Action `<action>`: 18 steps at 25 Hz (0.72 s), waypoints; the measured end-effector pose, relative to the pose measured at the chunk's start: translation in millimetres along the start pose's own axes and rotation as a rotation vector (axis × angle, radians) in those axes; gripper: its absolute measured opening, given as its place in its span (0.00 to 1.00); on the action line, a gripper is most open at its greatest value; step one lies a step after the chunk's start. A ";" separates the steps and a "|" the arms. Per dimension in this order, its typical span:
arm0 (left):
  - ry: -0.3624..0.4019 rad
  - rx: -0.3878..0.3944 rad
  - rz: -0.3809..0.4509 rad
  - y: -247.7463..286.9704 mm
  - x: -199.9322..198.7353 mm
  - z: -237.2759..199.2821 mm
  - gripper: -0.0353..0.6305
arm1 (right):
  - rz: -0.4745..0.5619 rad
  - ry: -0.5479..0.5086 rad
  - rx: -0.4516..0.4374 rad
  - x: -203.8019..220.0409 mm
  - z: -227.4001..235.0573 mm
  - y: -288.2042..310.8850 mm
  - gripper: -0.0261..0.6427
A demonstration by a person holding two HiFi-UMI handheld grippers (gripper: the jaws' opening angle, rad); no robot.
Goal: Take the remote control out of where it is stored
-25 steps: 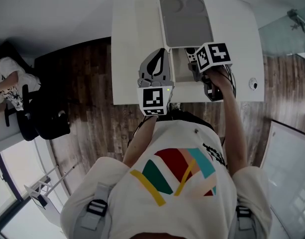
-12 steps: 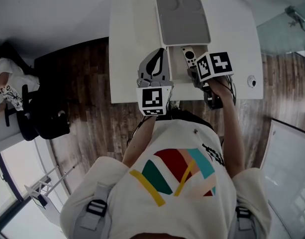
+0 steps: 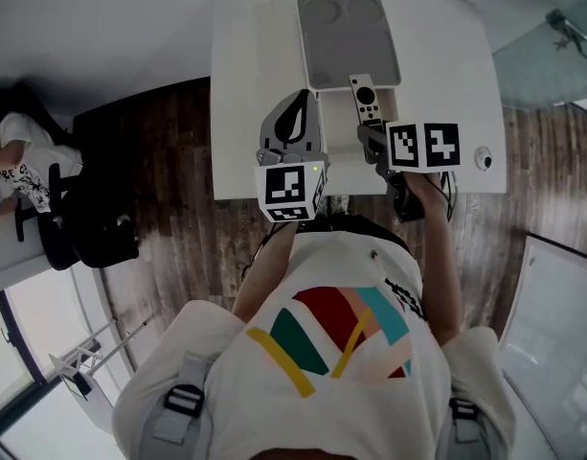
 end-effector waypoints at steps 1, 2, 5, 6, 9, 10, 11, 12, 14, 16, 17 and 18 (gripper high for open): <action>-0.001 -0.004 0.004 0.6 -4.5 -0.2 0.06 | 0.032 -0.016 0.001 -4.5 -1.7 -2.9 0.32; 0.000 -0.008 0.011 1.2 -9.3 -0.3 0.06 | 0.061 -0.037 0.006 -8.8 -3.3 -5.7 0.32; 0.000 -0.015 0.036 3.7 -24.9 -0.6 0.06 | 0.139 -0.105 0.012 -20.9 -9.0 -12.1 0.32; -0.001 -0.016 0.045 4.4 -30.2 -0.8 0.06 | 0.165 -0.124 0.006 -24.7 -11.8 -13.7 0.32; 0.000 -0.020 0.063 5.4 -44.3 -1.5 0.06 | 0.248 -0.180 0.004 -35.5 -22.7 -20.6 0.32; 0.002 -0.022 0.065 5.6 -48.4 -2.1 0.06 | 0.277 -0.197 0.009 -39.1 -27.0 -23.7 0.32; 0.002 -0.024 0.070 5.7 -52.6 -3.0 0.06 | 0.306 -0.214 0.012 -42.9 -31.5 -27.1 0.32; 0.000 -0.024 0.078 5.5 -56.9 -4.0 0.06 | 0.337 -0.231 0.014 -46.8 -36.0 -30.8 0.32; -0.008 -0.024 0.105 4.2 -65.5 -5.8 0.06 | 0.398 -0.265 0.017 -54.4 -44.8 -38.7 0.32; -0.014 -0.023 0.129 2.3 -73.6 -7.1 0.06 | 0.457 -0.302 0.017 -61.2 -53.0 -46.5 0.32; -0.018 -0.022 0.139 1.4 -77.4 -7.4 0.06 | 0.485 -0.318 0.013 -64.1 -56.9 -50.2 0.32; -0.022 -0.021 0.148 0.7 -81.1 -7.4 0.06 | 0.510 -0.334 0.007 -66.6 -60.7 -53.7 0.32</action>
Point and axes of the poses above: the fingertips, and each gripper's own axes: y forward along the fingers, z to its right, x out of its underside, the point moved 5 cm from there along -y, backward along the fingers, and after that the axes turned 12 degrees about -x, right-handed, at the moved point
